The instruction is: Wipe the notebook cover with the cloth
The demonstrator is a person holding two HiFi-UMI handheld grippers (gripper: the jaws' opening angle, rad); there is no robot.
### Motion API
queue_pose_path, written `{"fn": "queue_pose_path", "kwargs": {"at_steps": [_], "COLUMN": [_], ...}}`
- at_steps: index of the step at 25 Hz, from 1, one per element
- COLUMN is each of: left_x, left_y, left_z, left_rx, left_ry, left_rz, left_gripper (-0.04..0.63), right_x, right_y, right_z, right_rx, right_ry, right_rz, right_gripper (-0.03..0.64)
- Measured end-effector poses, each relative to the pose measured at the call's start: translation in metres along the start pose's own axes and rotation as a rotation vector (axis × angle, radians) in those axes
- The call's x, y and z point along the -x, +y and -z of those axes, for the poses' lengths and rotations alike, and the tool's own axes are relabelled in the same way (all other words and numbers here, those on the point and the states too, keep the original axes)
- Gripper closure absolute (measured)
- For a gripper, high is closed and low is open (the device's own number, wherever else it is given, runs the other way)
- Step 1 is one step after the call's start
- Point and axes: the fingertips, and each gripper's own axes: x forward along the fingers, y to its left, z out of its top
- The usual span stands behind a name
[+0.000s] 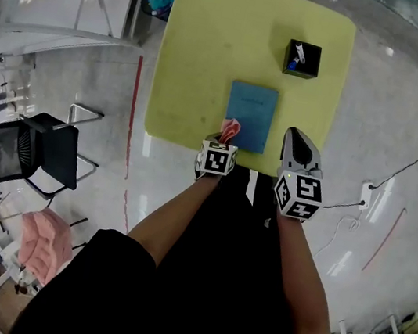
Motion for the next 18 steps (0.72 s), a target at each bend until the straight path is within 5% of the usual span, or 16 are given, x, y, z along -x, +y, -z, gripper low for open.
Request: {"fn": "queue_pose_path", "kwargs": {"at_steps": [18], "left_x": [-0.008], "left_y": [-0.024], "left_z": [-0.006], "left_rx": [-0.011], "left_ry": [-0.014], "left_rz": [-0.018], "left_gripper": [0.572], "right_x": [0.011], "right_y": [-0.038], "right_z": [0.001], "right_rx": [-0.014], "right_ry": [0.006], "right_rz": [0.008], "right_gripper": [0.584]}}
